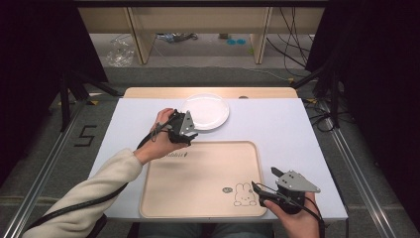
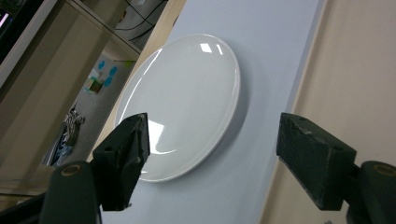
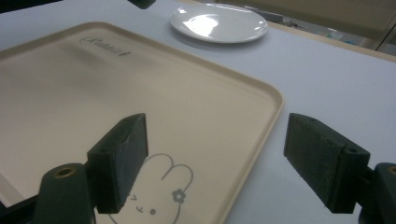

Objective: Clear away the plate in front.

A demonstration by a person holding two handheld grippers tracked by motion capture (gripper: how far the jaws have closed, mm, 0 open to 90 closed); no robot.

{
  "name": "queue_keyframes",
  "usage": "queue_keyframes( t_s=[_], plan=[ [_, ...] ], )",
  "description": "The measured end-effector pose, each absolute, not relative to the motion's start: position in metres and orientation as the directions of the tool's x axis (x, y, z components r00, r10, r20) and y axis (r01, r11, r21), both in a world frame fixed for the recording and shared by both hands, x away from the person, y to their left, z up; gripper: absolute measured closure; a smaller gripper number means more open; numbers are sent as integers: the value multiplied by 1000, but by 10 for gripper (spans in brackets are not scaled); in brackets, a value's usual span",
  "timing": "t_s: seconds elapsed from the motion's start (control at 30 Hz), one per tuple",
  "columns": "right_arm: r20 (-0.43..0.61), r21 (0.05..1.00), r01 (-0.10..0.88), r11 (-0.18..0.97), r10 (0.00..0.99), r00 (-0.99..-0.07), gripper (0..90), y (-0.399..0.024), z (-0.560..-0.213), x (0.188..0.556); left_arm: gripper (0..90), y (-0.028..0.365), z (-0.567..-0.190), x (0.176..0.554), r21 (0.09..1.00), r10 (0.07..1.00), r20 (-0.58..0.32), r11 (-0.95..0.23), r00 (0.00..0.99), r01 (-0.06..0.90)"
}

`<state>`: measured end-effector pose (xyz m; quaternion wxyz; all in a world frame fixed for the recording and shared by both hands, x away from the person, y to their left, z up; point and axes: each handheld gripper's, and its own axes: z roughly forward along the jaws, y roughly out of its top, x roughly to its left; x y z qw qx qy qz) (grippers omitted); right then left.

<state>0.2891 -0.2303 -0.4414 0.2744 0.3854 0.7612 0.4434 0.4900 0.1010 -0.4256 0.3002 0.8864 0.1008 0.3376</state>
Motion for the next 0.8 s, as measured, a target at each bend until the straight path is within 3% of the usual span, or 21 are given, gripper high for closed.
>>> queue_keyframes(
  t_s=[0.8],
  plan=[
    [-69, 886, 348, 308, 828, -557, 228, -230, -442, 289, 261, 71, -439, 532, 477, 307, 552, -879, 775, 8]
  ],
)
